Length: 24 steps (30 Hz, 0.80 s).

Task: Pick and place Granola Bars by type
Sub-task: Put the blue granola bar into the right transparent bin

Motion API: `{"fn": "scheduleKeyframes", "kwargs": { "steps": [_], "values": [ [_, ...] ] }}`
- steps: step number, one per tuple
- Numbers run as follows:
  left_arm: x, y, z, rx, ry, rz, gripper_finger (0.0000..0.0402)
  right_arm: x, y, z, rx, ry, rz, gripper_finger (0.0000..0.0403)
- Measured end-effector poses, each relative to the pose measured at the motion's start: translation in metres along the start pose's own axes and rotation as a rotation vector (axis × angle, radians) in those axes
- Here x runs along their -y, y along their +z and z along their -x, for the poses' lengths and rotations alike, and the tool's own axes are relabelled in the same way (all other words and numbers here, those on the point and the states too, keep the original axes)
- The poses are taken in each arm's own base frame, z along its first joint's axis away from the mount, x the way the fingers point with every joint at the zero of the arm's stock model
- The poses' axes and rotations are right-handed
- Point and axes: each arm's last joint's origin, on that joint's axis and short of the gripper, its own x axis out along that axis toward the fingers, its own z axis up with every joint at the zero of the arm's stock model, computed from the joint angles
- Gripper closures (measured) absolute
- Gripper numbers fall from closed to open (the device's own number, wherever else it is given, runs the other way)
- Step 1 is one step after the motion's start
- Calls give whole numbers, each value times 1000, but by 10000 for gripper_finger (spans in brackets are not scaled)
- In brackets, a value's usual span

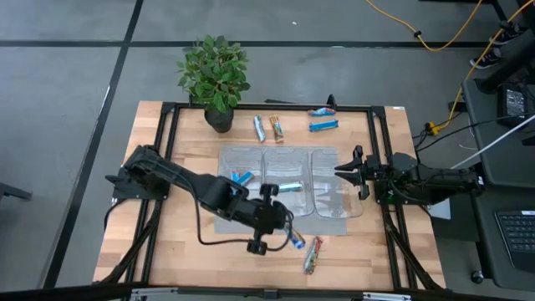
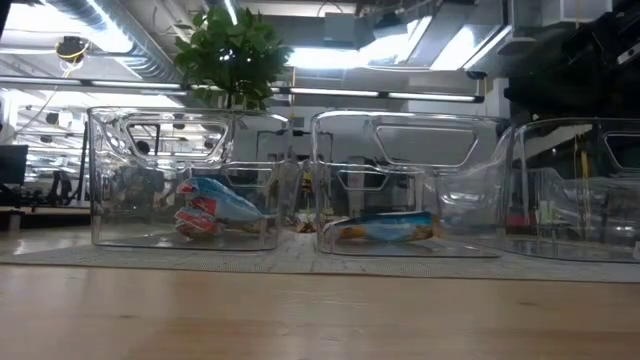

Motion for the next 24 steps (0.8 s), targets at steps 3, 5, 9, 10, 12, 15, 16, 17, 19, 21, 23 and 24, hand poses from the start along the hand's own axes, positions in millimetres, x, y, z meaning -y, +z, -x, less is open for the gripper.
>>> {"fn": "scheduleKeyframes", "kwargs": {
  "steps": [3,5,9,10,12,15,16,17,19,21,23,24],
  "values": [
    [-11,-4,13,-42,55,-35,382,0,0,0,0,0,1,318],
    [-19,-9,21,-94,76,-65,382,0,0,0,0,0,0,318],
    [-33,-20,33,-186,95,-131,382,0,0,0,0,0,0,318],
    [-36,-22,36,-194,98,-143,382,0,0,0,1,0,0,318],
    [-44,-27,43,-198,104,-157,382,0,0,0,1,0,1,318],
    [-58,-36,54,-193,118,-159,382,0,0,0,1,0,0,318],
    [-62,-39,56,-191,120,-153,382,0,0,0,1,0,1,318],
    [-67,-42,59,-181,122,-142,382,0,0,0,1,0,1,318],
    [-76,-48,66,-141,129,-119,382,0,0,0,0,0,0,318],
    [-84,-53,74,-85,131,-91,382,0,0,0,0,0,3,318],
    [-90,-58,79,-25,131,-64,382,0,0,0,1,0,3,318],
    [-94,-61,80,-1,128,-52,382,0,0,0,0,0,1,318]
  ]
}}
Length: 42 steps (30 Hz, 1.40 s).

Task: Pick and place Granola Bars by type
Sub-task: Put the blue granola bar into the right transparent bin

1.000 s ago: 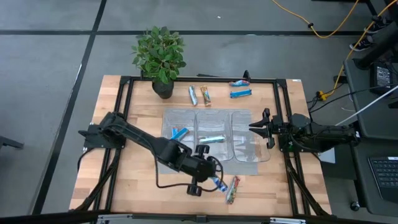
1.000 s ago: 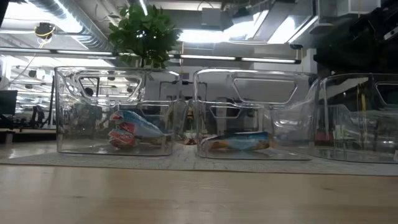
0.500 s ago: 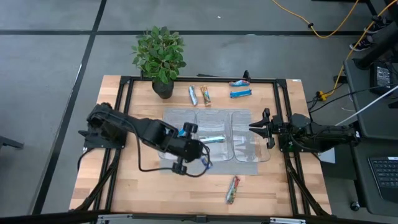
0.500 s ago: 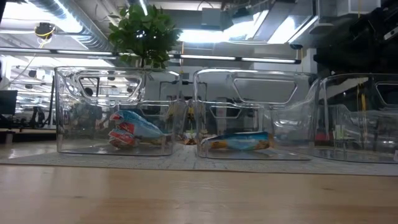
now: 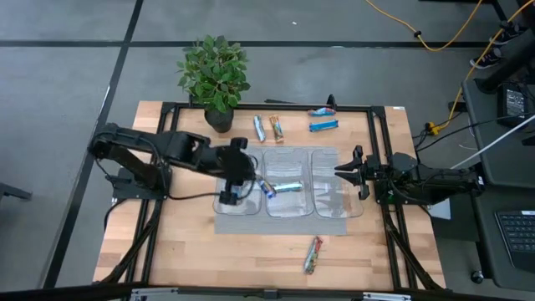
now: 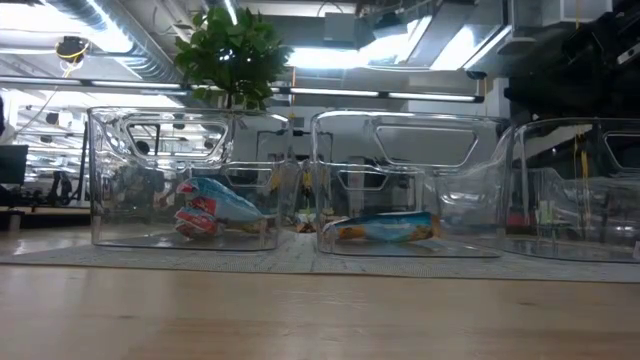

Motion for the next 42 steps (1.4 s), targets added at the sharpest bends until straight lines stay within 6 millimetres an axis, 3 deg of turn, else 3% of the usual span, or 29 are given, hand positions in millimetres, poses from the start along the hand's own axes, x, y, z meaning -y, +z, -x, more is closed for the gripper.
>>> {"fn": "scheduleKeyframes", "kwargs": {
  "steps": [8,19,24,34,42],
  "values": [
    [-15,-12,-9,149,28,117,382,-1,4,0,45,6,-5,318],
    [-37,-17,-33,219,119,274,382,-1,33,6,353,-46,-44,318],
    [-45,-16,-34,249,144,295,382,-1,40,8,401,-79,-90,318],
    [-55,-19,-35,240,172,315,382,-7,85,10,385,-81,-72,318],
    [-56,-18,-35,256,175,309,382,-15,128,-8,263,1,-49,318]
  ]
}}
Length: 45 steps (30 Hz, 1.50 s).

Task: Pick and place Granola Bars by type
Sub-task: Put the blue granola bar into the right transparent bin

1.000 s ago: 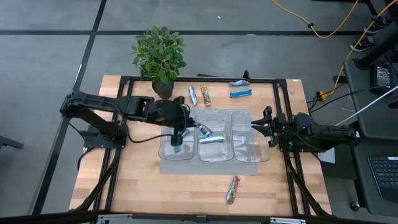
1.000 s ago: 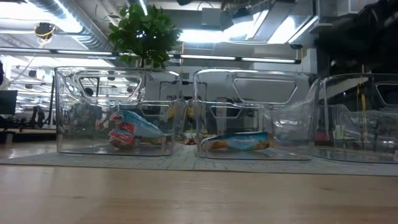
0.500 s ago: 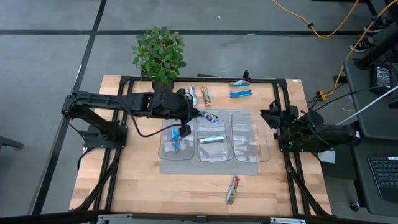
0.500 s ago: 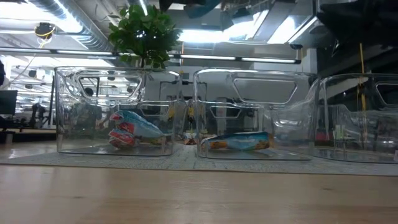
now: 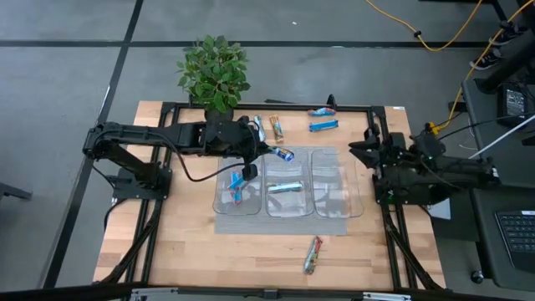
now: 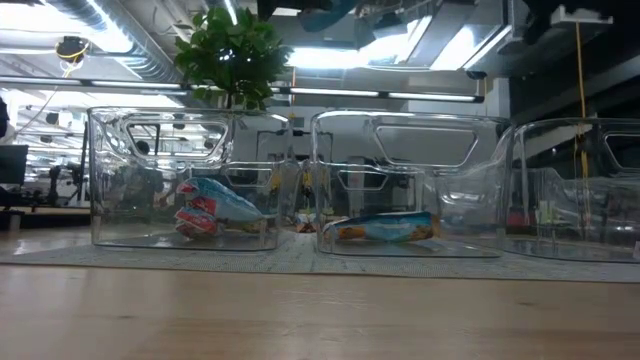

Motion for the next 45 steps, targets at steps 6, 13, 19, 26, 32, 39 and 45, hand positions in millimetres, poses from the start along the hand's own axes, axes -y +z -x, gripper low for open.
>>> {"fn": "scheduleKeyframes", "kwargs": {
  "steps": [6,13,19,26,32,39,45],
  "values": [
    [1,0,0,4,-2,0,382,-2,13,-36,-146,-30,-24,317],
    [1,6,0,66,-12,8,382,-2,11,-80,-301,12,16,295],
    [2,10,1,105,-14,0,382,-3,6,-111,-372,78,53,225],
    [2,12,1,127,-14,-2,382,-4,9,-140,-393,105,72,141],
    [2,12,1,128,-15,-1,382,-4,10,-155,-397,111,106,115],
    [2,13,1,129,-14,-5,382,-4,8,-167,-409,109,105,114],
    [2,12,1,128,-14,-10,382,-4,12,-172,-398,109,130,116]
  ]
}}
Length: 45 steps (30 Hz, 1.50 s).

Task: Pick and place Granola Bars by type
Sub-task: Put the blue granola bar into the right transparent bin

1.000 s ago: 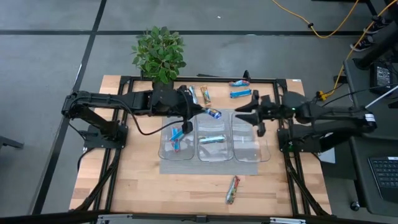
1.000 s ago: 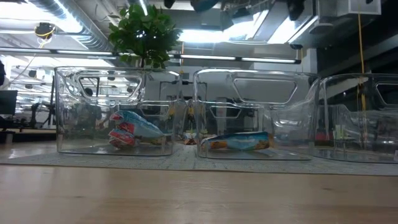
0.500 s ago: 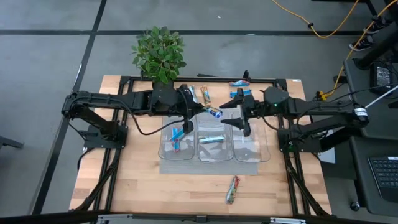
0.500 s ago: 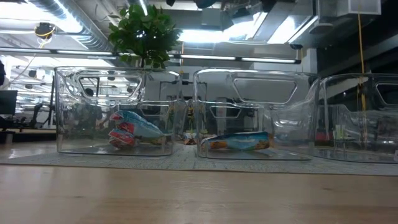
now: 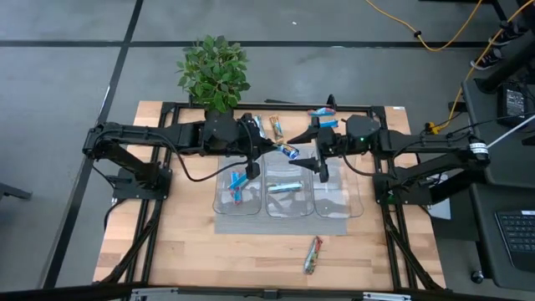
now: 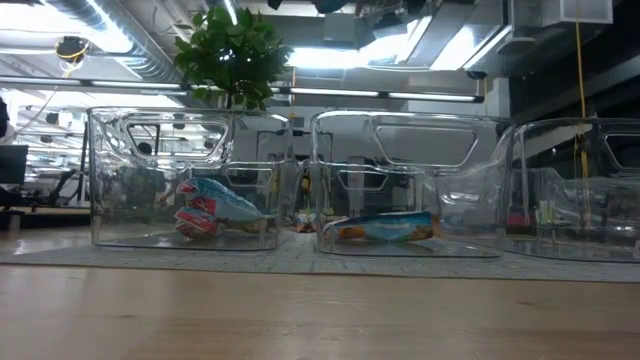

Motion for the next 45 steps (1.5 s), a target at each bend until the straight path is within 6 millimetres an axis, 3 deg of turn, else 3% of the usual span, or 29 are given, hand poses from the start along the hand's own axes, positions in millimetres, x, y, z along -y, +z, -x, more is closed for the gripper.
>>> {"fn": "scheduleKeyframes", "kwargs": {
  "steps": [5,20,27,37,45],
  "values": [
    [0,0,0,0,1,0,382,0,1,0,7,-1,4,149],
    [0,0,0,2,-1,2,382,0,1,0,7,-9,29,318],
    [0,0,0,1,-6,1,369,1,1,0,4,-28,26,329],
    [0,23,15,75,-104,13,278,0,1,8,-29,-56,25,334],
    [1,31,37,109,-144,22,241,-2,5,43,-107,-164,66,339]
  ]
}}
